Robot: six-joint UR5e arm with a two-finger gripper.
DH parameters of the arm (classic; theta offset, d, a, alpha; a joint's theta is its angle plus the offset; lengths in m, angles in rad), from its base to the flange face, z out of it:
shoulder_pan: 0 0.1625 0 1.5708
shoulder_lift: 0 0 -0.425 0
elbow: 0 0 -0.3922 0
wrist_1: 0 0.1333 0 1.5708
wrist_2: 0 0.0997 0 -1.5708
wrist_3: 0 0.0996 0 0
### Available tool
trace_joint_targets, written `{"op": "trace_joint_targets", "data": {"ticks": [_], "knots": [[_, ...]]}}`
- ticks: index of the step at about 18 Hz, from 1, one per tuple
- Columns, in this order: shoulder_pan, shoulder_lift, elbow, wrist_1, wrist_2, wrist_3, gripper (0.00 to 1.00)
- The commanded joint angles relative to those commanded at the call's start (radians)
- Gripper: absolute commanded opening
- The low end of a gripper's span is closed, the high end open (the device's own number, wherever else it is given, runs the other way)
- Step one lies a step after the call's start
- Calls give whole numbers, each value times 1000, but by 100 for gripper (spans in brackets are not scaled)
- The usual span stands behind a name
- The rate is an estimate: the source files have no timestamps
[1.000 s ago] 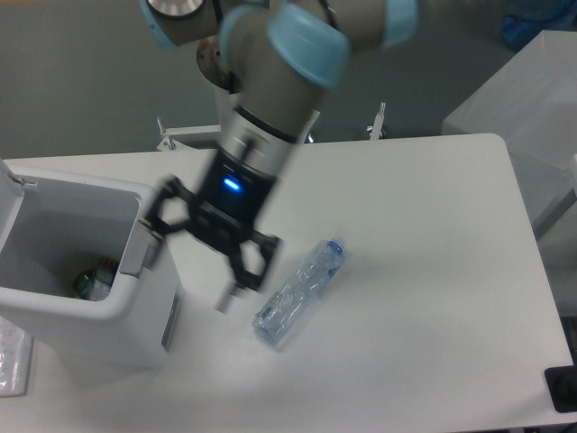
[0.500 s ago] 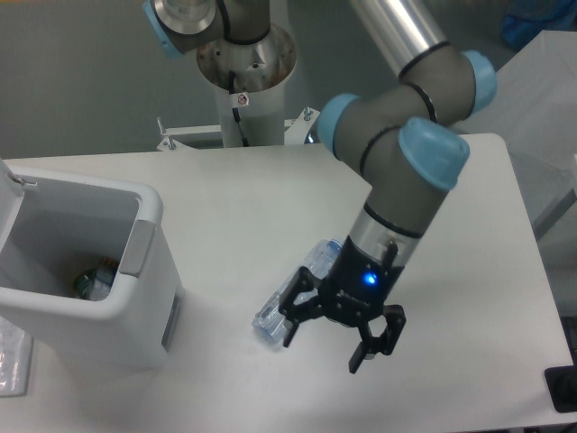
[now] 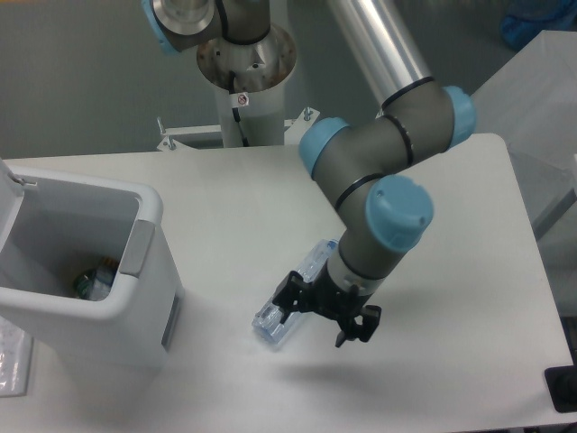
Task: Place the trash in the trash can
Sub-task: 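Move the gripper over the clear plastic water bottle, then grasp the water bottle by its cap end and lift it upright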
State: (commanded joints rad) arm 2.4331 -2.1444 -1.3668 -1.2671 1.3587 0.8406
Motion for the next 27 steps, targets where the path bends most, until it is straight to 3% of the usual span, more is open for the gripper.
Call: {"op": "trace_joint_targets", "data": {"ticks": [11, 14, 19, 21, 24, 27], "knots": [[-130, -91, 12, -18, 204, -8, 100], [-149, -106, 11, -35, 210, -11, 100], [-178, -131, 21, -29, 350, -8, 100], [-180, -129, 21, -28, 356, -6, 100], [-180, -129, 23, -28, 358, -6, 69], [-180, -129, 23, -28, 390, -3, 58]]}}
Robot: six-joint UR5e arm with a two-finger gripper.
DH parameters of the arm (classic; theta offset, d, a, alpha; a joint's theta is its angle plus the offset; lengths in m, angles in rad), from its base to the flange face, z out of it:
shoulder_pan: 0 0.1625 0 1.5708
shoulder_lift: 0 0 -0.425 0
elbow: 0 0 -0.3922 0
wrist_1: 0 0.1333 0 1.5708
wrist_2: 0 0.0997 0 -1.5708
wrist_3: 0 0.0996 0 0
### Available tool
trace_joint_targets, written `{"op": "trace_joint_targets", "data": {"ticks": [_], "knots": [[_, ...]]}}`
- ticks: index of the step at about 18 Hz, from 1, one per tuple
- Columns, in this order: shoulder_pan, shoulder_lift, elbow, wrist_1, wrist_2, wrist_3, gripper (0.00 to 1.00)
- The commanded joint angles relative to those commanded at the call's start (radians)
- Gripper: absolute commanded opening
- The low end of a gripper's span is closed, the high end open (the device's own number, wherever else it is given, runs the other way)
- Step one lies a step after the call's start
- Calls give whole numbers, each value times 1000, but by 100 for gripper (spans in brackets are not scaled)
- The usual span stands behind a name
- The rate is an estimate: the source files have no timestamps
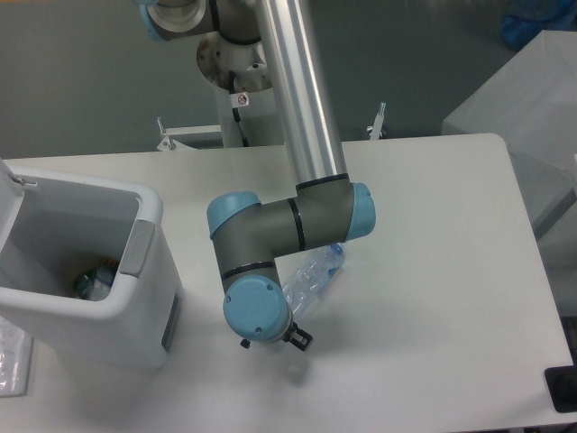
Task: Place the trash in the trash can
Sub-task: 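Grasp the water bottle by its cap end and lift it upright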
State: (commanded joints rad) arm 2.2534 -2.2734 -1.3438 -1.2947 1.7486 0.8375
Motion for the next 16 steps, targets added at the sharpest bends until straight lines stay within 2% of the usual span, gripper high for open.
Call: {"op": "trace_joint_targets", "data": {"ticks": [5, 10, 13, 15, 16], "knots": [[-2, 5, 32, 0, 0, 2, 51], [6, 38, 54, 2, -15, 3, 48], [15, 43, 106, 3, -23, 3, 48], [38, 54, 143, 5, -85, 2, 48], [52, 76, 155, 5, -125, 2, 48]]}}
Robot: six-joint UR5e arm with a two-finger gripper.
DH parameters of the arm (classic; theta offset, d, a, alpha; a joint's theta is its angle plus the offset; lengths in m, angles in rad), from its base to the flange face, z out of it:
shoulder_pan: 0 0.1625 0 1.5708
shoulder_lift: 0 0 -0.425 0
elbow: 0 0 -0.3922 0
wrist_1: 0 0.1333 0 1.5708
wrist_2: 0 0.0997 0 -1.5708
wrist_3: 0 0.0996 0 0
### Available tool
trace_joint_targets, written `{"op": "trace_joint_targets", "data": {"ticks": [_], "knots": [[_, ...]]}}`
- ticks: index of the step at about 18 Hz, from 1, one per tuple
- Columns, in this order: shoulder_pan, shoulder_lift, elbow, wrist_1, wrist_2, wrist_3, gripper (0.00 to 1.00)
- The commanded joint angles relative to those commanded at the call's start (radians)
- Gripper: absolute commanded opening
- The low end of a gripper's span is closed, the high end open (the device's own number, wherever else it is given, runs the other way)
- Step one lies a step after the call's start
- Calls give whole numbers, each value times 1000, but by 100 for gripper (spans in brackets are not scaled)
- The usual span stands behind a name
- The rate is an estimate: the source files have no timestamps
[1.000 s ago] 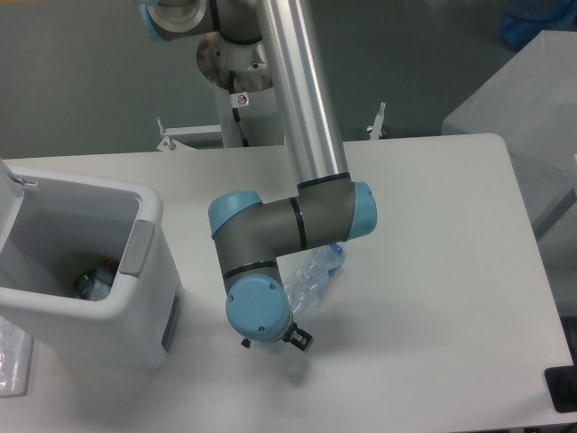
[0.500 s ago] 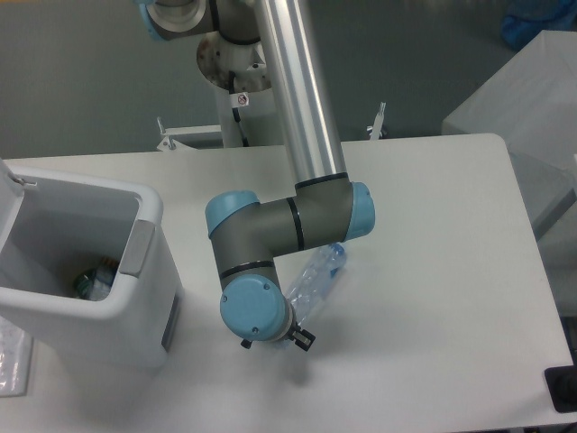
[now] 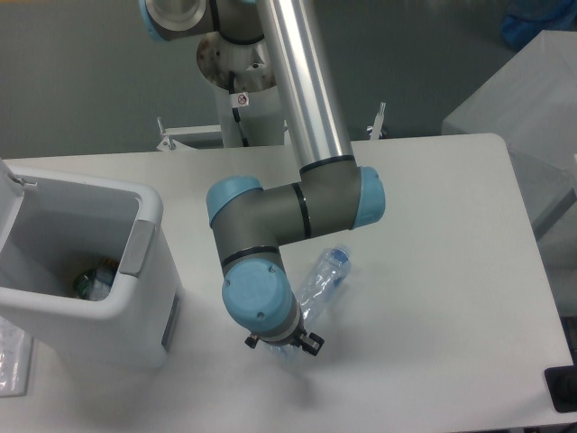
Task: Place the trash in the trash can
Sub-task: 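Grasp the water bottle by its cap end and lift it upright, then carry the held bottle over the trash bin opening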
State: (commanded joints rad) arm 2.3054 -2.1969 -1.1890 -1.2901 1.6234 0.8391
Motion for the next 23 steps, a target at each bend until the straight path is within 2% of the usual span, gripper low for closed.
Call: {"op": "trace_joint_targets", "data": {"ticks": [3, 7, 9, 12, 15, 19, 21, 23], "knots": [[43, 51, 22, 20, -118, -2, 48], [113, 115, 23, 151, -322, -23, 48], [144, 147, 23, 216, -434, -86, 48], [155, 180, 23, 296, -517, -161, 48], [158, 206, 34, 318, -620, -202, 48], [186, 215, 61, 319, -850, -296, 48], [193, 252, 61, 319, -925, -311, 48], [190, 263, 55, 319, -999, -314, 48]]}}
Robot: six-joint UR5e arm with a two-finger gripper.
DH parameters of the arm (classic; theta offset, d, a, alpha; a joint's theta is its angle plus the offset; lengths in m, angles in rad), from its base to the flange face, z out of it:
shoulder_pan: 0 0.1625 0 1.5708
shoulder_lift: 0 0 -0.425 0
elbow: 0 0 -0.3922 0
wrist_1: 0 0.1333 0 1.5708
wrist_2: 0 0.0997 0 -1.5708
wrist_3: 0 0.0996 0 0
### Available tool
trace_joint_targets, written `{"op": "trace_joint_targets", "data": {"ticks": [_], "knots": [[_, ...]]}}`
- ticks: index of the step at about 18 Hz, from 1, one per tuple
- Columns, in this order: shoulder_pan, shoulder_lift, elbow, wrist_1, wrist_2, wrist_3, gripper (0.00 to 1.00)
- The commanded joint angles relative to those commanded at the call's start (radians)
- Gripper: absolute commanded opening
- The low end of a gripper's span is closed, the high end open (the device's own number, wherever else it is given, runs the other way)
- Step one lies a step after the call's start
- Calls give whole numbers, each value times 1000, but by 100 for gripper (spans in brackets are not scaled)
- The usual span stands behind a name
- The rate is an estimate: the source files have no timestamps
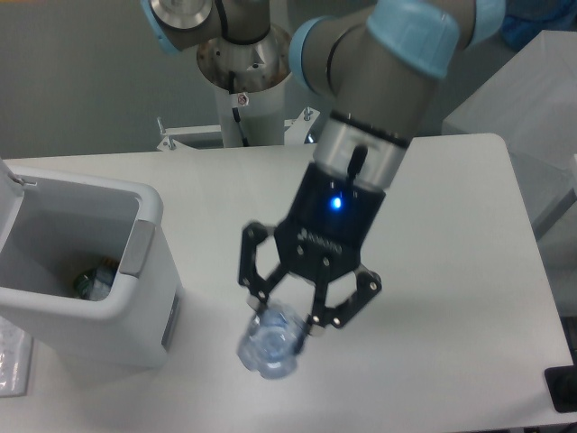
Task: Place the trash in the trash can
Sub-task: 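Carry the held bottle over the trash bin opening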
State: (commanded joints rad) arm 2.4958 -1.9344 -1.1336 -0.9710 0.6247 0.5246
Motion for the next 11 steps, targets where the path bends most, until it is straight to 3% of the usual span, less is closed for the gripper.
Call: {"op": "trace_joint_targets", "data": {"ticks": [4, 7, 11], "knots": [[-11, 37, -6, 0, -129, -72, 48], [-41, 67, -8, 0, -155, -139, 48], [-112, 90, -86, 9, -154, -118, 48]]}}
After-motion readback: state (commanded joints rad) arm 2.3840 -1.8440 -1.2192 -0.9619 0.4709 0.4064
